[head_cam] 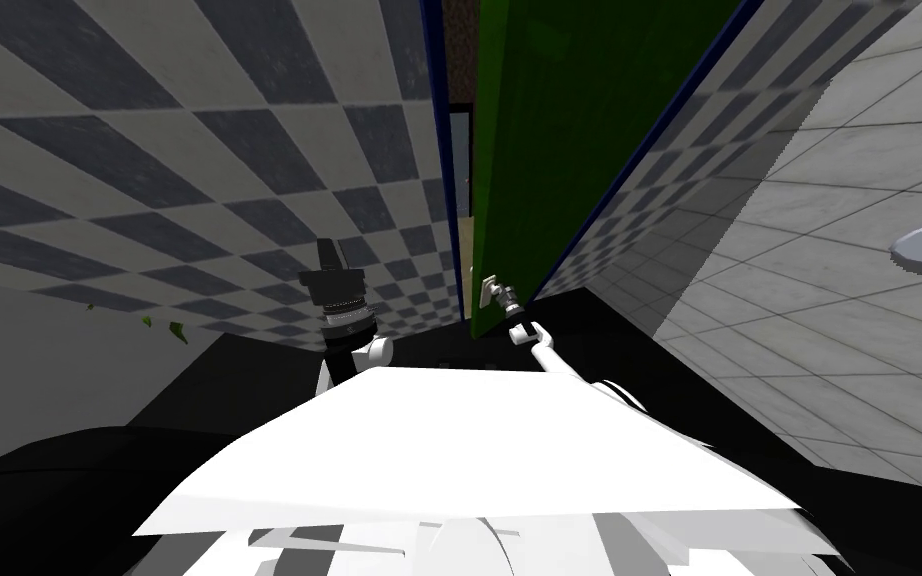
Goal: Pull the door open
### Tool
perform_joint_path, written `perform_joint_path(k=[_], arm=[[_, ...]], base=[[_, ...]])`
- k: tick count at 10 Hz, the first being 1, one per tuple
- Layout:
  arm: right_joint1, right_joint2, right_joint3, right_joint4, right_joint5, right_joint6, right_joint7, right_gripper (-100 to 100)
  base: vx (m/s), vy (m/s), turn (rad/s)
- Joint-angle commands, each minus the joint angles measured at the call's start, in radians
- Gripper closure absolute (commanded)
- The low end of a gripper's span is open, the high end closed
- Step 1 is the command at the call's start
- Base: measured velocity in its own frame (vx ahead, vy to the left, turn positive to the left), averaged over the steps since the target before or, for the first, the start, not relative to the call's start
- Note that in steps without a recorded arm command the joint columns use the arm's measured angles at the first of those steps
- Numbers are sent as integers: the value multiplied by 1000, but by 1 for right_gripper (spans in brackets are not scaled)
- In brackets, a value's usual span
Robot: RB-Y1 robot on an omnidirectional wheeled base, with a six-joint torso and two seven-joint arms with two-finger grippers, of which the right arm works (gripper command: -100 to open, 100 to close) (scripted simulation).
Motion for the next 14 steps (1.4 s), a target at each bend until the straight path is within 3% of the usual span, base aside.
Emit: perform_joint_path(k=[1,5,9,13,14], arm=[[-5,1,21,-16,-11,-7,-37,100],[-11,-10,41,-16,-41,-1,-109,100],[-21,-29,73,-16,-91,9,-219,100],[-21,-29,73,-16,-91,9,-224,100],[-24,-34,82,-16,-105,11,-256,100]], base=[[-80,-96,62],[-72,-79,76],[-61,-79,101],[-20,-14,-6],[-29,-23,75]])
